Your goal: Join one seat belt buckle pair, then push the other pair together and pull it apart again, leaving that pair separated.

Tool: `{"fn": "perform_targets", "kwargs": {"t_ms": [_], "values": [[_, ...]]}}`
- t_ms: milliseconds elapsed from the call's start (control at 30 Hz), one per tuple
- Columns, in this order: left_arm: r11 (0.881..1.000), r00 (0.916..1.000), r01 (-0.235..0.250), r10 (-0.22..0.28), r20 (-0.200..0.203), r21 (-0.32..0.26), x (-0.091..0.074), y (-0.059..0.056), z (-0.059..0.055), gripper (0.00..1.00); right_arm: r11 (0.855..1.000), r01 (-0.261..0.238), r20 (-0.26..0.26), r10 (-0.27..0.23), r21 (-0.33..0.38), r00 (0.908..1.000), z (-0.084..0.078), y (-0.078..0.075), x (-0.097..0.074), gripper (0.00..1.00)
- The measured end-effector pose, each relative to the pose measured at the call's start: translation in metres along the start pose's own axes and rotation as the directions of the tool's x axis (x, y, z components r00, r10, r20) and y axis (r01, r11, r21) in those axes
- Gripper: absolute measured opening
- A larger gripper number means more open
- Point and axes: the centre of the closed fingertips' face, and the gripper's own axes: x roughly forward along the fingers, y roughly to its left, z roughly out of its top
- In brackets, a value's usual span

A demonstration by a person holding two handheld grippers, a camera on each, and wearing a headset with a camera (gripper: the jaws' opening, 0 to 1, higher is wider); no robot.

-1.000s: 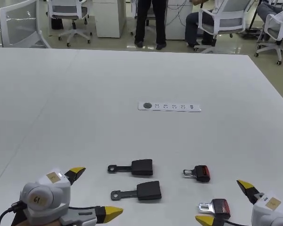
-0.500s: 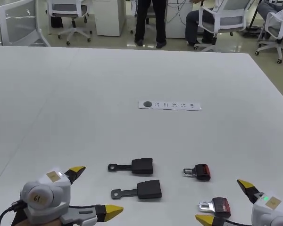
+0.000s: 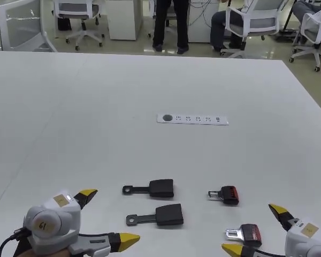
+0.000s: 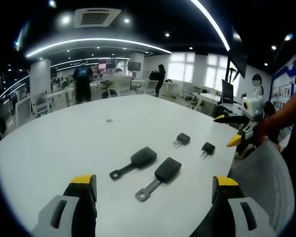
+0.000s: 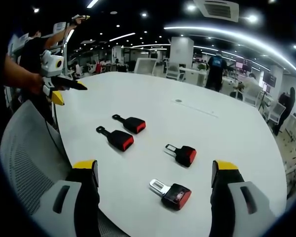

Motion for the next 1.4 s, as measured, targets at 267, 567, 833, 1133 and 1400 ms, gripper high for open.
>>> {"fn": "perform_targets", "kwargs": {"t_ms": [267, 567, 833, 1133, 1400], "values": [[1.000, 1.0000, 0.004, -0.004, -0.002, -0.001, 0.002, -0.002, 0.001, 0.99, 1.000, -0.002, -0.008, 0.002, 0.004, 1.0000, -0.004, 0.000, 0.000, 0.96], [1.000, 1.0000, 0.008, -0.008, 0.005, -0.013, 0.004, -0.001, 0.002, 0.99, 1.000, -0.004, -0.018, 0.004, 0.010, 0.9998, -0.007, -0.002, 0.001, 0.96], [1.000, 0.9999, 0.015, -0.016, -0.005, -0.019, 0.007, -0.001, -0.001, 0.99, 1.000, -0.007, -0.026, 0.007, 0.015, 0.9996, -0.010, -0.001, 0.000, 0.96], [0.999, 0.9994, 0.027, -0.027, -0.021, -0.019, 0.015, -0.003, -0.003, 0.98, 1.000, -0.011, -0.042, 0.012, 0.026, 0.9990, -0.016, -0.007, 0.003, 0.94], [0.999, 0.9986, 0.038, -0.039, -0.036, -0.021, 0.025, -0.001, -0.004, 0.98, 0.999, -0.025, -0.066, 0.026, 0.021, 0.9975, -0.023, -0.012, 0.009, 0.94]]}}
